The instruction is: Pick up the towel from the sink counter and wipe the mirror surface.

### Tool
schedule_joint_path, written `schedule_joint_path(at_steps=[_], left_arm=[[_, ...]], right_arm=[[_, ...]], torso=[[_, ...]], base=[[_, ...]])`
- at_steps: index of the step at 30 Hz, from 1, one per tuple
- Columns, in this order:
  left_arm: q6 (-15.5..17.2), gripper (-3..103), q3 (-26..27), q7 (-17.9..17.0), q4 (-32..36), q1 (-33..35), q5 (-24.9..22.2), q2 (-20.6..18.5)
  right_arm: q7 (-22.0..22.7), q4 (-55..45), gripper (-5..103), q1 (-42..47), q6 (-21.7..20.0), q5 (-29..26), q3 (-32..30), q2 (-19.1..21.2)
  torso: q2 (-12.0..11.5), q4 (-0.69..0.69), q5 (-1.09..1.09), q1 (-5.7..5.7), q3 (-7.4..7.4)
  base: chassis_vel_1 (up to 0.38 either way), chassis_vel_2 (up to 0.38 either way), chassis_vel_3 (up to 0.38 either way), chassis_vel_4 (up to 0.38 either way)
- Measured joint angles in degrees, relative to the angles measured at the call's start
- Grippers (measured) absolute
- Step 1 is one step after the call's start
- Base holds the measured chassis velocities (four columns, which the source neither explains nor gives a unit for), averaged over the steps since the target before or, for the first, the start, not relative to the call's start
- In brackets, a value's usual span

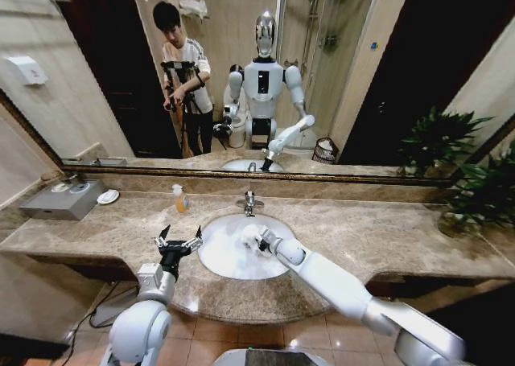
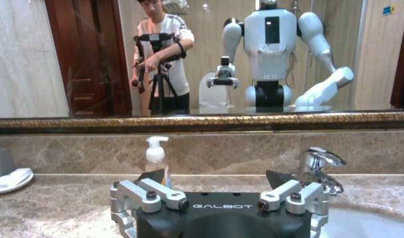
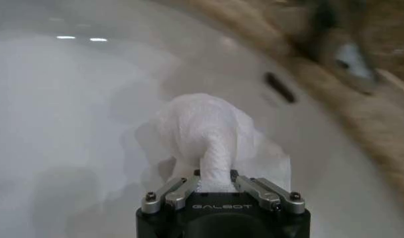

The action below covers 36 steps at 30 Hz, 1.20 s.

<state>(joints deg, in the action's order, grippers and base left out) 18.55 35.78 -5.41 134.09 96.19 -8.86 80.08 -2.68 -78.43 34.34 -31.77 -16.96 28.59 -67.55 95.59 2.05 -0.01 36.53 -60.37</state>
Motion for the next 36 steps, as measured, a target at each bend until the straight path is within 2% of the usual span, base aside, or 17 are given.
schedule_joint_path(at_steps=[6, 11, 15, 18, 26, 31, 36], left_arm=[[0.0, 100, 0.0, 0.0, 0.0, 0.0, 0.0, 0.0], [0.0, 100, 0.0, 0.0, 0.0, 0.0, 0.0, 0.0], [0.0, 100, 0.0, 0.0, 0.0, 0.0, 0.0, 0.0], [0.0, 100, 0.0, 0.0, 0.0, 0.0, 0.0, 0.0], [0.0, 100, 0.0, 0.0, 0.0, 0.0, 0.0, 0.0], [0.0, 100, 0.0, 0.0, 0.0, 0.0, 0.0, 0.0], [0.0, 100, 0.0, 0.0, 0.0, 0.0, 0.0, 0.0]], right_arm=[[0.1, -7.5, 12, 3.0, -1.3, -0.5, 2.4, 0.8], [0.4, -8.5, 12, 2.2, -1.6, -1.1, 3.2, 0.3], [0.6, -5.3, 12, 0.5, -1.5, -1.2, 3.3, -1.3], [1.2, 0.8, 12, -1.4, 0.3, -0.5, 0.4, -4.1], [1.6, 5.3, 12, -3.1, 2.4, 0.9, -2.3, -6.0], [1.5, 2.9, 12, -1.3, 2.2, 0.9, -0.4, -5.0], [1.5, -5.0, 12, 1.6, 0.1, -0.2, 3.0, -1.9]], torso=[[0.0, 0.0, 0.0, -0.02, 0.0], [0.0, 0.0, 0.0, -0.02, 0.0], [0.0, 0.02, -0.01, -0.01, 0.0], [0.0, 0.01, 0.0, -0.01, 0.0], [0.0, 0.01, 0.0, 0.0, 0.0], [0.0, 0.0, 0.0, 0.0, 0.0], [0.0, 0.0, 0.01, -0.01, 0.0]], base=[[0.0, 0.0, 0.0, 0.0], [0.0, 0.0, 0.0, 0.0], [0.0, 0.0, 0.0, 0.0], [0.0, 0.0, 0.0, 0.0], [0.0, 0.0, 0.0, 0.0], [0.0, 0.0, 0.0, 0.0], [0.0, 0.0, 0.0, 0.0]])
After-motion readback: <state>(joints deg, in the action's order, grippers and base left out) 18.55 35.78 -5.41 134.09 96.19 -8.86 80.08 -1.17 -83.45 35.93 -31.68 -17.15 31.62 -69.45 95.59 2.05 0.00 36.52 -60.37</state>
